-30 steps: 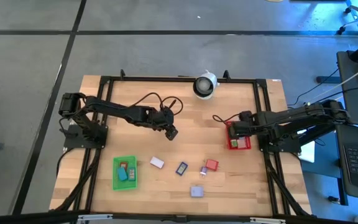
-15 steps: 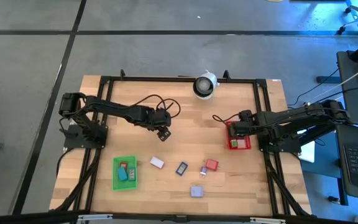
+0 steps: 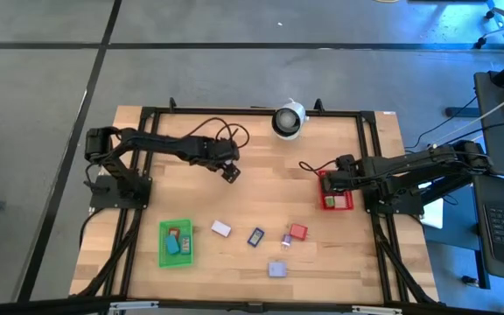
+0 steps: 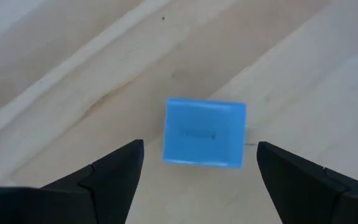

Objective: Pick & Place Office items
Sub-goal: Put the top light blue charger adapter into the red bin

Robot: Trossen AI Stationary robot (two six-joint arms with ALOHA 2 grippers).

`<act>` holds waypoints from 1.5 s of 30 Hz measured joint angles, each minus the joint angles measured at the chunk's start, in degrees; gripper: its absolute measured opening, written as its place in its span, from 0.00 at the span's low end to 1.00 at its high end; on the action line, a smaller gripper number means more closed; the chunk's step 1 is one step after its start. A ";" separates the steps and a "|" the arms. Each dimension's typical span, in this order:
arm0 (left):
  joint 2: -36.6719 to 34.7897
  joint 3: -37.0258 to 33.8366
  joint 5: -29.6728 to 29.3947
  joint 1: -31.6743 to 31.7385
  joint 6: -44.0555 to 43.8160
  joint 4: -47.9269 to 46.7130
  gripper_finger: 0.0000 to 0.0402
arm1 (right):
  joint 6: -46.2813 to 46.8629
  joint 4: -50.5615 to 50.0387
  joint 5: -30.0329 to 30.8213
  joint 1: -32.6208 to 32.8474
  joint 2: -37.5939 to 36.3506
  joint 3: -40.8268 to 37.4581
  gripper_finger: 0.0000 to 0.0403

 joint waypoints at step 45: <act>4.85 4.68 0.17 0.66 3.75 9.31 0.64 | -3.26 3.66 -0.05 0.00 -0.02 0.04 0.72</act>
